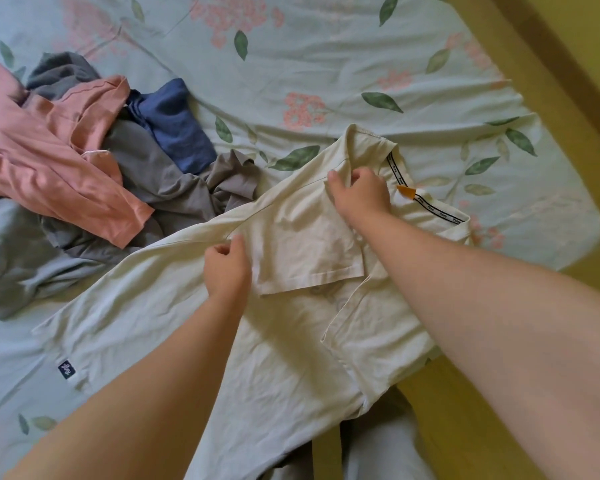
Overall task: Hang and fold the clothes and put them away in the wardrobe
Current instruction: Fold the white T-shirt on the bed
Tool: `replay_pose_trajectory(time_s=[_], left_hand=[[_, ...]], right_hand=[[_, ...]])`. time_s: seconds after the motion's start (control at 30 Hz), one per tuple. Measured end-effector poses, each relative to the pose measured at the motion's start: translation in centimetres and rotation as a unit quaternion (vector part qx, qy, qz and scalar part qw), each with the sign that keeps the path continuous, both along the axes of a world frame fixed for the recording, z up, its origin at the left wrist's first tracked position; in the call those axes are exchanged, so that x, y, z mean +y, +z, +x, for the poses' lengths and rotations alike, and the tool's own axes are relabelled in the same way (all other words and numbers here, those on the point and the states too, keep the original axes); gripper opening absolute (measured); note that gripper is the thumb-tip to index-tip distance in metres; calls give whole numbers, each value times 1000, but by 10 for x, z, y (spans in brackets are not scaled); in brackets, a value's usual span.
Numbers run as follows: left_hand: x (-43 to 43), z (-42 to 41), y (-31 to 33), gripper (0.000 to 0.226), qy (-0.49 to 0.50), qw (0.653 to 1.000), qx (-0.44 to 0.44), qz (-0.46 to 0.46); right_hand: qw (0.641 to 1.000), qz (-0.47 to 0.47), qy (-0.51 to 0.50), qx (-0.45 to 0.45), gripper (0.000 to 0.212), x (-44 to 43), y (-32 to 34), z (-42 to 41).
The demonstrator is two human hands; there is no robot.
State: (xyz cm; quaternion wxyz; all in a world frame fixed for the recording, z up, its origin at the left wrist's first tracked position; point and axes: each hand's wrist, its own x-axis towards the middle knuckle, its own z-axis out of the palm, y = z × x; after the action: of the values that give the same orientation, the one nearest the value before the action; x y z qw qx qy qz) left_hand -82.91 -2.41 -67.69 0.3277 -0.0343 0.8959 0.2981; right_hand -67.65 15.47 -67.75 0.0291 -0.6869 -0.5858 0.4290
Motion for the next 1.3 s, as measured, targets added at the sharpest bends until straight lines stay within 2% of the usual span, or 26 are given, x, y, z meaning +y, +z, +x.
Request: replay_pose_trajectory(time_s=[0.07, 0.13, 0.2, 0.3, 0.47, 0.53, 0.6, 0.67, 0.8, 0.87, 0.97, 1.07, 1.2, 1.3], left_hand=[[12, -11, -1, 41, 69, 997, -39, 13], [20, -18, 0, 35, 107, 992, -62, 40], [26, -24, -1, 26, 96, 992, -64, 48], [31, -35, -6, 14, 121, 986, -82, 74], [45, -47, -8, 8, 207, 953, -160, 152], [50, -50, -9, 2, 210, 949, -167, 165], [52, -51, -10, 14, 199, 948, -176, 172], [51, -46, -9, 20, 188, 950, -181, 172], [46, -31, -7, 28, 185, 944, -216, 170], [42, -25, -9, 34, 169, 942, -244, 159], [34, -17, -10, 38, 121, 940, -292, 129], [30, -12, -10, 41, 78, 941, -311, 107], [31, -8, -8, 39, 38, 957, -278, 67], [29, -4, -8, 31, 75, 950, -292, 86]], right_hand=[[1000, -15, -5, 5, 36, 21, -2, -14], [997, -52, -30, 39, 24, 39, -5, -27], [993, -72, -54, 71, 21, 53, -5, -36], [990, -75, -52, 111, 24, 68, -4, -49], [972, -61, -96, 208, 21, 94, -5, -68], [950, -103, -124, 267, 39, 100, -6, -71], [942, -125, -108, 290, 52, 101, -9, -69], [953, -114, -93, 264, 53, 98, -13, -63], [976, -51, -115, 180, 23, 88, -19, -50], [981, -52, -83, 165, 20, 88, -17, -48], [990, -87, -21, 111, 28, 88, -10, -46], [987, -146, 29, 53, 49, 77, -3, -33], [966, -247, 16, 78, 36, 63, 2, -8], [947, -304, 58, 84, 31, 58, 7, 7]])
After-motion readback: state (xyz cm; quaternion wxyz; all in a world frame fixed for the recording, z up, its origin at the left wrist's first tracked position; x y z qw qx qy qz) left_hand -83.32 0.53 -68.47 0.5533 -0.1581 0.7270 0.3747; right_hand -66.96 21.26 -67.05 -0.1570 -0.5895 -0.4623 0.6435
